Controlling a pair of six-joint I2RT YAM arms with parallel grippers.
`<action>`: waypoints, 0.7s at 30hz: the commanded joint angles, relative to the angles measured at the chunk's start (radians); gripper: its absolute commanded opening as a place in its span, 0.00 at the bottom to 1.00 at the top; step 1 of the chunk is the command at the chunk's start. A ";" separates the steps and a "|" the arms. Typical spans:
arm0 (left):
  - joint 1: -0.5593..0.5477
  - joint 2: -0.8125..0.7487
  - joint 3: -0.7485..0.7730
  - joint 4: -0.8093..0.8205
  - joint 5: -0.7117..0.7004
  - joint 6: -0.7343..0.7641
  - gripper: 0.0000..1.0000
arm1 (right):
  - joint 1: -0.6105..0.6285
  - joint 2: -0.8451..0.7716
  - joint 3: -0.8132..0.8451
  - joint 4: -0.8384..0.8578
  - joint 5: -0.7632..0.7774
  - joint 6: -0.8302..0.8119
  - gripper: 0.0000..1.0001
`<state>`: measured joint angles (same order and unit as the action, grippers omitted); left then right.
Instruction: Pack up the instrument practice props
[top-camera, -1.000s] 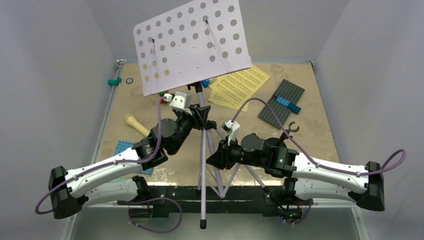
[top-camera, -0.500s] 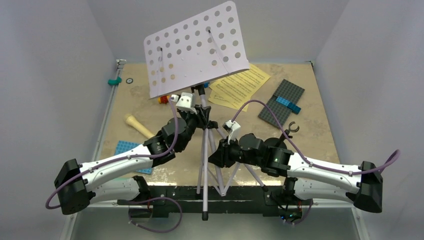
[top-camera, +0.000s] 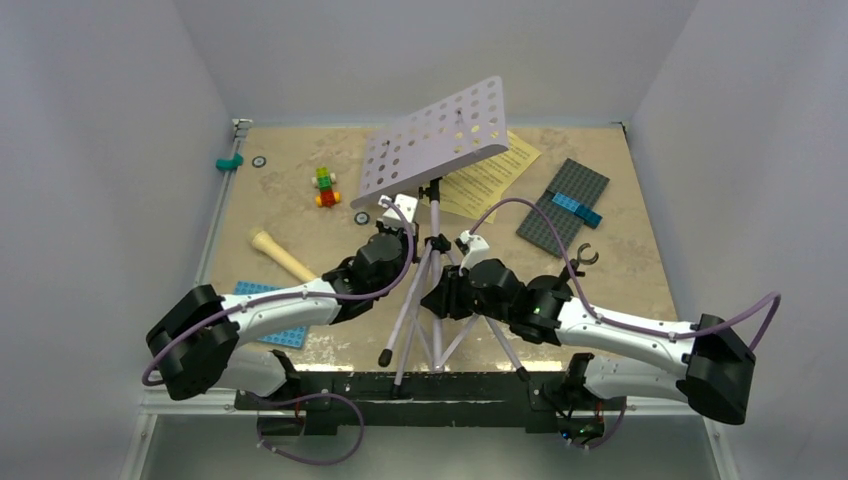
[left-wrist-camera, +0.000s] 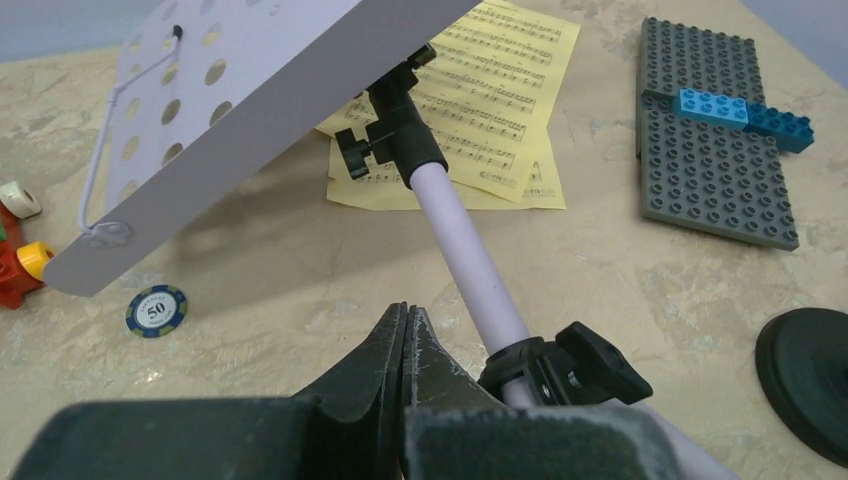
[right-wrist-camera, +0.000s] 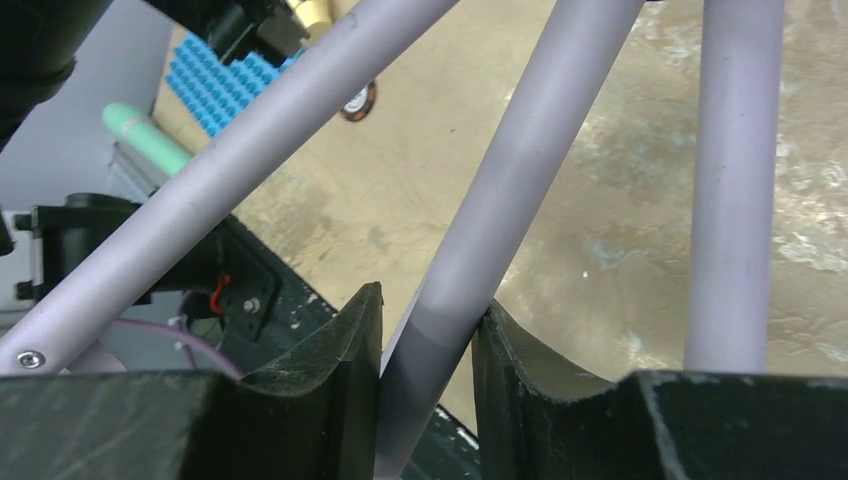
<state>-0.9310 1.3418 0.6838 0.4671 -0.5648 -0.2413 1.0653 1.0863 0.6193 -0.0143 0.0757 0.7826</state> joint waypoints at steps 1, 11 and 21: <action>0.009 0.022 -0.006 0.067 0.024 0.023 0.00 | 0.046 -0.033 0.023 0.237 -0.126 -0.178 0.00; 0.020 0.096 -0.009 0.092 0.041 -0.004 0.00 | 0.007 0.020 -0.003 0.277 -0.157 -0.160 0.00; 0.050 0.036 -0.003 -0.035 -0.011 -0.055 0.02 | -0.039 0.083 -0.070 0.296 -0.149 -0.164 0.00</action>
<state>-0.8967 1.4319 0.6750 0.4946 -0.5583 -0.2611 0.9928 1.1564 0.5629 0.0994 0.0326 0.7650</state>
